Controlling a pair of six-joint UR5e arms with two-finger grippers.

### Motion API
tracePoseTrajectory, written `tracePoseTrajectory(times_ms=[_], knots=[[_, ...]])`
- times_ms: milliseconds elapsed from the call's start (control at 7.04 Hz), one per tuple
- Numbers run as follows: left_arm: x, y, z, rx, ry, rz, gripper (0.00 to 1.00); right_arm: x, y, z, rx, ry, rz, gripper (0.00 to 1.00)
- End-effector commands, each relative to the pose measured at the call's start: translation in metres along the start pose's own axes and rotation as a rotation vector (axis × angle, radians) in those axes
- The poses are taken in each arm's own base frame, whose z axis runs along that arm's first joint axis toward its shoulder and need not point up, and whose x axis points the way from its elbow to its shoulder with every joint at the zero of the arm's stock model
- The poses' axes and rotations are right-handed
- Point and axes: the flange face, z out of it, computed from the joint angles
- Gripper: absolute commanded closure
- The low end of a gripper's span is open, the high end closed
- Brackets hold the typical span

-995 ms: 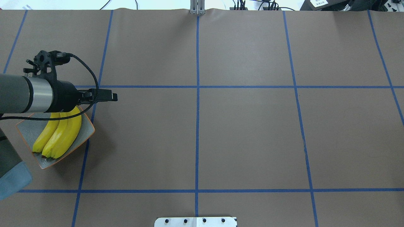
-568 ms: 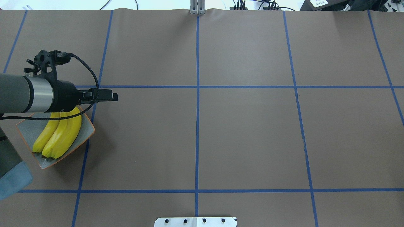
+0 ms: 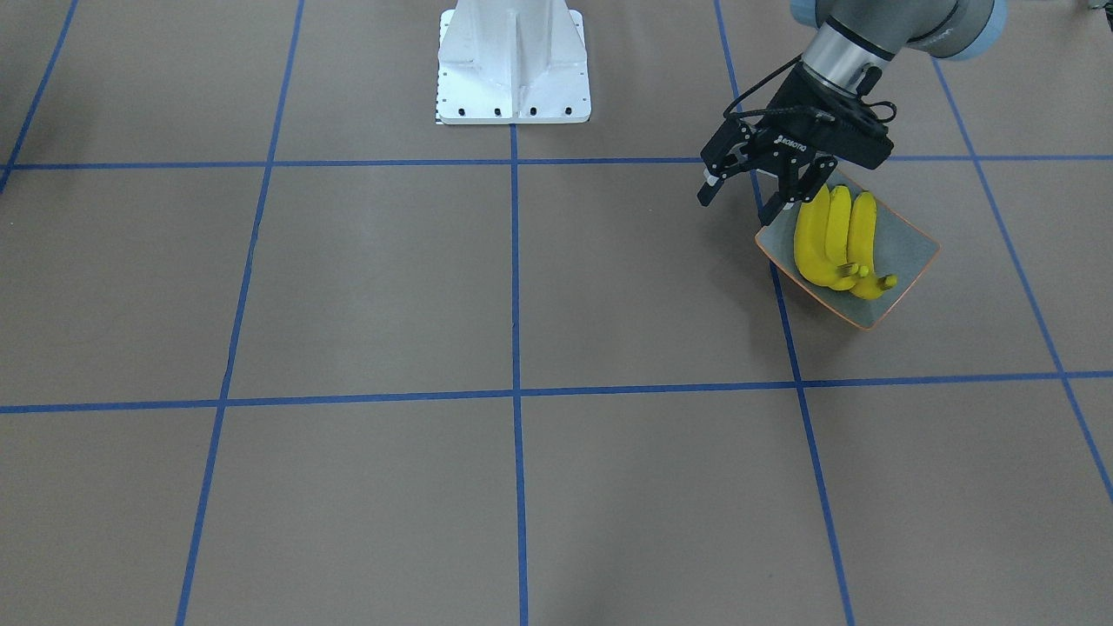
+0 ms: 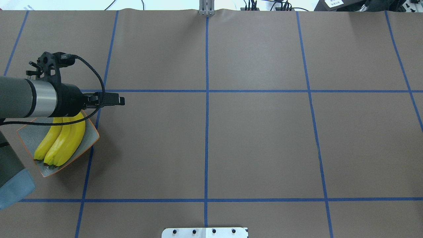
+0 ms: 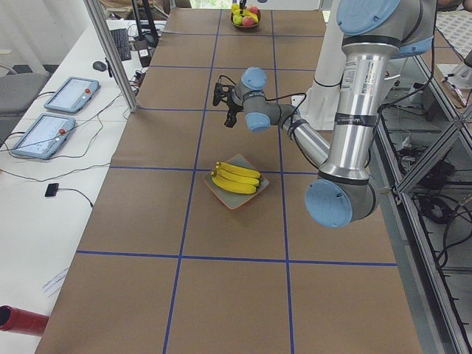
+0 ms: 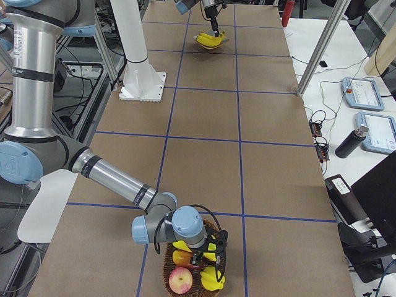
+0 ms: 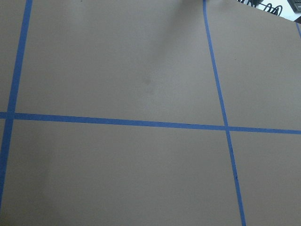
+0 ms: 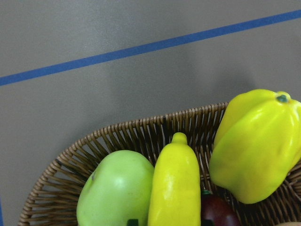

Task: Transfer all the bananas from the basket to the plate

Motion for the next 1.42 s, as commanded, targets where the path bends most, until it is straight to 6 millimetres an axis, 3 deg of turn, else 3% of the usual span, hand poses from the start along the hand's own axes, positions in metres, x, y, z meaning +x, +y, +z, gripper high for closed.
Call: tracePoseTrajectory(times_ms=[0, 284, 426, 568, 711, 995, 1137, 1279], knots=[[-0.001, 0.000, 0.000, -0.001, -0.002, -0.001, 0.00, -0.015, -0.011, -0.018, 0.039, -0.011, -0.025, 1.00], [-0.001, 0.001, 0.000, -0.006, -0.001, -0.002, 0.00, 0.000, -0.020, -0.041, 0.094, 0.011, 0.006, 1.00], [0.000, 0.002, 0.003, -0.012, -0.001, -0.002, 0.00, -0.004, -0.028, -0.050, 0.105, 0.029, 0.009, 1.00], [0.008, 0.001, 0.004, -0.011, 0.012, -0.002, 0.00, -0.020, -0.067, -0.087, 0.136, 0.030, 0.038, 1.00], [0.015, 0.000, 0.005, -0.010, 0.024, -0.004, 0.00, -0.051, -0.107, -0.117, 0.133, 0.037, 0.053, 1.00], [0.034, 0.003, 0.009, -0.021, 0.055, -0.013, 0.00, -0.101, -0.153, -0.161, 0.125, 0.027, 0.072, 1.00], [0.051, 0.000, 0.013, -0.019, 0.080, -0.029, 0.00, -0.136, -0.163, -0.175, 0.130, -0.020, 0.132, 1.00], [0.068, 0.000, 0.017, -0.017, 0.105, -0.019, 0.00, -0.201, -0.158, -0.172, 0.116, -0.075, 0.189, 1.00]])
